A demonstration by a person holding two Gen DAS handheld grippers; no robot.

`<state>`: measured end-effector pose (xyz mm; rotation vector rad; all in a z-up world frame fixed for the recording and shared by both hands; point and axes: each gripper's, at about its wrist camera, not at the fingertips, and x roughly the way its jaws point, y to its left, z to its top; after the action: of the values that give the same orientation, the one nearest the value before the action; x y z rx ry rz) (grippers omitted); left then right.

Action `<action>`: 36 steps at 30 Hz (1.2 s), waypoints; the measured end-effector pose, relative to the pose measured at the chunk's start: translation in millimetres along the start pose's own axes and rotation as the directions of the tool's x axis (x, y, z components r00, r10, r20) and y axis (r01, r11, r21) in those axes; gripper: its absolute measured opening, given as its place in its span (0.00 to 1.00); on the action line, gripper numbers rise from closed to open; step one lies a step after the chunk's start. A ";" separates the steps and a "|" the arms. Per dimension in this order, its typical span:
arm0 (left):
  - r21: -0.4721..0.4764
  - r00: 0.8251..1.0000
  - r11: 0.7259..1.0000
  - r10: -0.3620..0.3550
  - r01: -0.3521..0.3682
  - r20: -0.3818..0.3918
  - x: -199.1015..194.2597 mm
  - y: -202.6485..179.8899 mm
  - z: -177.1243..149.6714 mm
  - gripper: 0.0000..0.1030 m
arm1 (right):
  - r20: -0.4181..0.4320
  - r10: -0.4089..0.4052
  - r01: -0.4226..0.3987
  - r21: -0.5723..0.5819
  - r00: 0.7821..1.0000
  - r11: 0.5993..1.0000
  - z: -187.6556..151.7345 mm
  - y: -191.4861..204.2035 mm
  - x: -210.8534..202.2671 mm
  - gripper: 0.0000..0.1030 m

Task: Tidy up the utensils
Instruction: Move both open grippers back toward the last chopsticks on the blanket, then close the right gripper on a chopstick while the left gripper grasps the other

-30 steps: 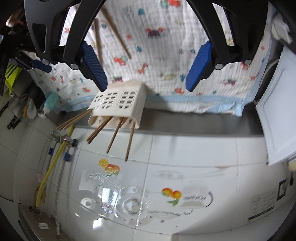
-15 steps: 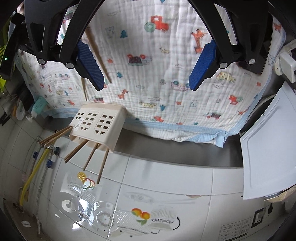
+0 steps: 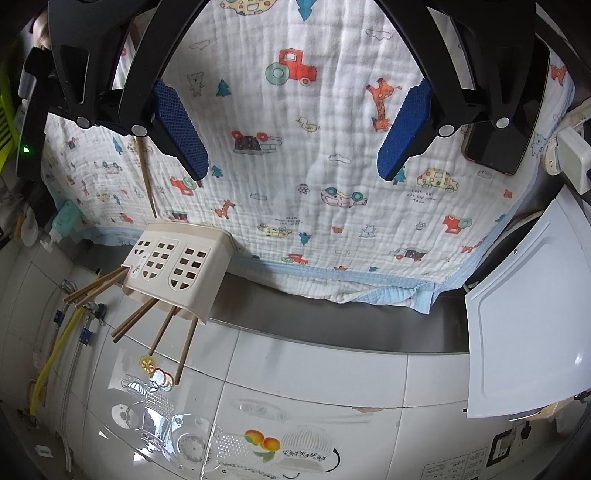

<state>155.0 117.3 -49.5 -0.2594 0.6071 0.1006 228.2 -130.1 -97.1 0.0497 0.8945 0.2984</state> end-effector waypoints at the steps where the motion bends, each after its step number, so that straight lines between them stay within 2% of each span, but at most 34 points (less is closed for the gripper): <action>1: 0.001 1.000 1.000 0.002 -0.002 0.000 -0.1 -0.3 -0.7 0.89 | -0.005 0.000 0.000 0.007 1.000 1.000 0.2 0.0 2.1 0.14; 11: -0.003 1.000 1.000 0.008 -0.008 -0.014 1.2 -3.0 -8.1 0.89 | -0.017 -0.042 0.043 0.023 0.999 0.999 3.4 2.9 11.8 0.11; 17: 0.014 1.000 1.000 0.002 -0.001 -0.031 -1.4 -12.6 -15.1 0.89 | -0.005 -0.028 0.028 0.034 1.000 0.999 1.7 -2.1 8.0 0.08; 24: 0.068 0.997 0.998 0.000 0.005 -0.073 -4.8 -41.4 -33.5 0.89 | 0.018 -0.007 0.007 0.002 1.000 1.000 -4.8 -13.7 -6.8 0.06; 29: 0.074 0.995 0.996 -0.036 0.043 -0.094 -7.9 -64.9 -50.1 0.89 | 0.040 0.012 -0.012 -0.015 0.999 1.000 -9.9 -25.4 -19.3 0.06; 36: 0.094 0.992 0.994 -0.043 0.054 -0.117 -9.2 -101.7 -75.0 0.88 | 0.072 0.048 -0.042 -0.079 0.996 0.996 -15.1 -35.6 -38.2 0.06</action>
<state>123.4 -1.0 -82.0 -0.1860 0.7179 0.0089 202.4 -176.0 -83.4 0.0094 0.8084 0.3710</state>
